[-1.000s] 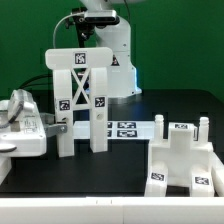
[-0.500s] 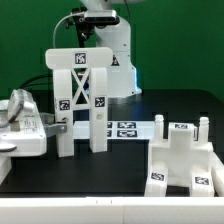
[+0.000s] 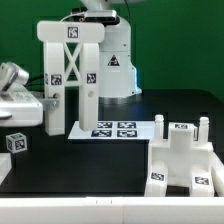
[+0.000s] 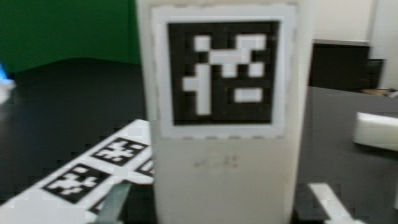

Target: Assemble chair

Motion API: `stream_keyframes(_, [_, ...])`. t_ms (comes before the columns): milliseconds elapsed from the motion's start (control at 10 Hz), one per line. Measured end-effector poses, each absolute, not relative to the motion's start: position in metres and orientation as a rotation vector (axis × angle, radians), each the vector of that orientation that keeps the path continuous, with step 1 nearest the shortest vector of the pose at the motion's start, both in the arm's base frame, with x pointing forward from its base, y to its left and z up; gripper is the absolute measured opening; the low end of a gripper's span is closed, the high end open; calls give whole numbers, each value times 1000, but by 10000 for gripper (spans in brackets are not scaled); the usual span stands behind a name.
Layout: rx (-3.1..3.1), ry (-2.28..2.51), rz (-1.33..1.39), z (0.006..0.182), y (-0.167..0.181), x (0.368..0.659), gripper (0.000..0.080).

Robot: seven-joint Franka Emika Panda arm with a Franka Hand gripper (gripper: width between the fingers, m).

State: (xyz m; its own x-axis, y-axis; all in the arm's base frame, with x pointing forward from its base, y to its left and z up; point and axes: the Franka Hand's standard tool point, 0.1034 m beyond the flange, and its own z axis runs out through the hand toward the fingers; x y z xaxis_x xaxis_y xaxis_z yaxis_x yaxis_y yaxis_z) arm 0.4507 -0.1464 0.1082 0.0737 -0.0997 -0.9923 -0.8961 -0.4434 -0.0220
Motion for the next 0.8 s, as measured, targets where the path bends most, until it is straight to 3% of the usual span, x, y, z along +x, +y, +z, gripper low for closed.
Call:
stream_keyframes(100, [-1723,961,1507,116,-148,446,287])
stream_keyframes(400, [-1815,936,1514,111,-145,452,287])
stream_keyframes(800, [-2229,759,1163,144,-155,498,287])
